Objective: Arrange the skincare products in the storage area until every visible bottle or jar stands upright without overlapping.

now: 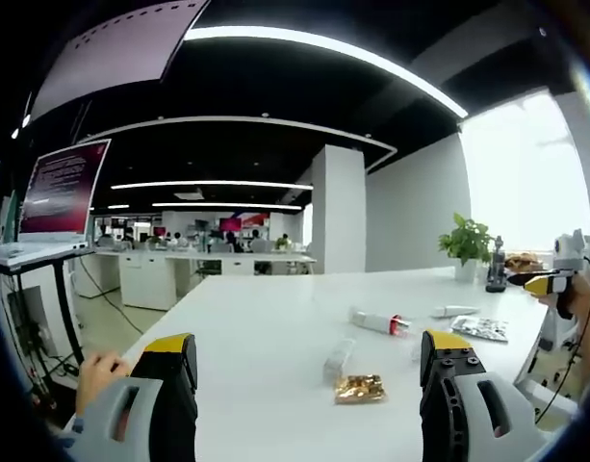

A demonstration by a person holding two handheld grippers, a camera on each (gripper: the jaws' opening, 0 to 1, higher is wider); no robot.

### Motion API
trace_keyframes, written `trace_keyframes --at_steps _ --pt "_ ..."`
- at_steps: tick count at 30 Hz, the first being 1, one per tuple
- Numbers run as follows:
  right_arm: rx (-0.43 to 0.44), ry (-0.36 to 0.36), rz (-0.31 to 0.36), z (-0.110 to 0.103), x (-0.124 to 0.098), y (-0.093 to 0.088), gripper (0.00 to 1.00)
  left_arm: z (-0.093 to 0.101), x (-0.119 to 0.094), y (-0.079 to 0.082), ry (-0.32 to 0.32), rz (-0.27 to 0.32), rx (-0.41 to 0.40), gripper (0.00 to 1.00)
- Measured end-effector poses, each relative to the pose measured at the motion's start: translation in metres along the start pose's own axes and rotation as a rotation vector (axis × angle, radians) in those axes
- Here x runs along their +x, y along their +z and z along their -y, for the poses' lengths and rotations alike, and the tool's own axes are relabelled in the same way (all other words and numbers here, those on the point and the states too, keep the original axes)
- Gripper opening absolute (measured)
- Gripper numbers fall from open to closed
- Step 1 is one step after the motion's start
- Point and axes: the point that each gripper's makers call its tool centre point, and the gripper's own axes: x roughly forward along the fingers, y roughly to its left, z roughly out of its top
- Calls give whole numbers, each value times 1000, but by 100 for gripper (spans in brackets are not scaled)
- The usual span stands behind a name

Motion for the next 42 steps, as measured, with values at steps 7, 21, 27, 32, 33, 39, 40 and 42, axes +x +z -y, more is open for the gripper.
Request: trace_keyframes --at_steps 7,21,27,32,33,39,40,42 --pt "8 5 3 -1 1 -1 99 -1 1 1 2 -1 5 100" --pt "16 25 17 -7 2 2 99 3 2 1 -13 -2 12 100" --pt "23 42 16 -11 4 2 99 3 3 0 -16 -1 6 100" --pt "19 52 22 -15 7 4 99 2 3 1 -16 1 3 100" --pt "24 60 24 -18 9 4 99 2 3 1 -16 1 3 100" --pt "15 79 80 -23 16 16 100 5 3 1 -21 5 1 100" --pt "16 79 86 -23 18 18 100 5 3 1 -23 6 1 100" --pt "1 77 119 -23 22 25 100 6 3 1 -24 10 1 100"
